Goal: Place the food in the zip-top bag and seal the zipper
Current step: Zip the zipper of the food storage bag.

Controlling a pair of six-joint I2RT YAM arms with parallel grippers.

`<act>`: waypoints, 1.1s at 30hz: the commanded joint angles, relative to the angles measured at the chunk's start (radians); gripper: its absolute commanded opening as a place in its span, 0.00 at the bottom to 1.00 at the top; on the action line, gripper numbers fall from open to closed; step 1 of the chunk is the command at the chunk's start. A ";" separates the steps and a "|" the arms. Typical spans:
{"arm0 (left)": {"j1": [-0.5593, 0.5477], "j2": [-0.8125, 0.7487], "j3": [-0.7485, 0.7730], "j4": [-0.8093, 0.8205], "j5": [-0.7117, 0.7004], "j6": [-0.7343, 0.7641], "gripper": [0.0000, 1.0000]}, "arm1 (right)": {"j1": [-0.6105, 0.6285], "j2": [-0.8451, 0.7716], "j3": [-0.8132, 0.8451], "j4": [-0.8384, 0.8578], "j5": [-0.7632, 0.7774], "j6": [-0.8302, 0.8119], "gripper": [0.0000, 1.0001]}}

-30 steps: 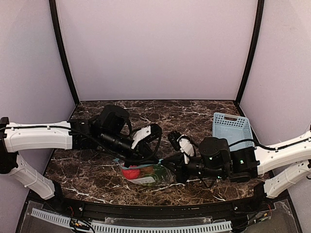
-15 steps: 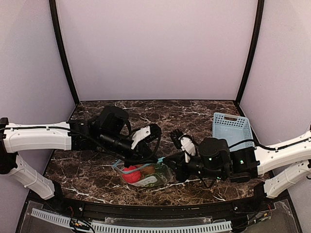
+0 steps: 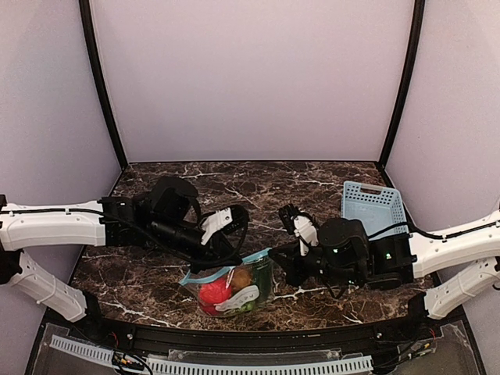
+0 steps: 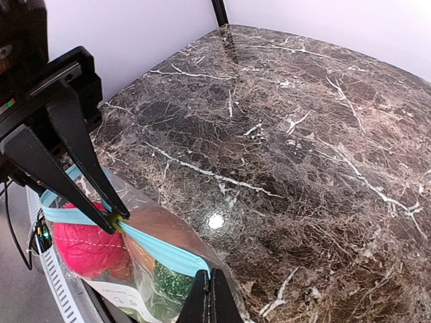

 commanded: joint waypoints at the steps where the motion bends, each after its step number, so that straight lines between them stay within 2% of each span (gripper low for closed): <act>1: -0.003 -0.062 -0.041 -0.107 -0.017 -0.012 0.01 | -0.048 -0.021 0.016 -0.044 0.109 0.022 0.00; 18: -0.002 -0.122 -0.133 -0.081 -0.062 -0.060 0.01 | -0.136 0.000 0.042 -0.086 0.088 0.000 0.00; 25: -0.002 -0.111 -0.145 -0.028 -0.030 -0.108 0.01 | -0.136 -0.024 0.077 -0.090 -0.044 -0.059 0.00; 29: -0.002 -0.109 -0.163 0.028 -0.045 -0.181 0.01 | -0.136 -0.042 0.091 -0.127 -0.097 -0.031 0.59; 31: -0.002 -0.109 -0.172 0.050 -0.039 -0.201 0.01 | -0.136 -0.053 0.085 -0.130 -0.120 -0.015 0.74; 33: -0.002 -0.114 -0.182 0.070 -0.034 -0.215 0.01 | -0.137 -0.057 0.081 -0.128 -0.141 -0.011 0.80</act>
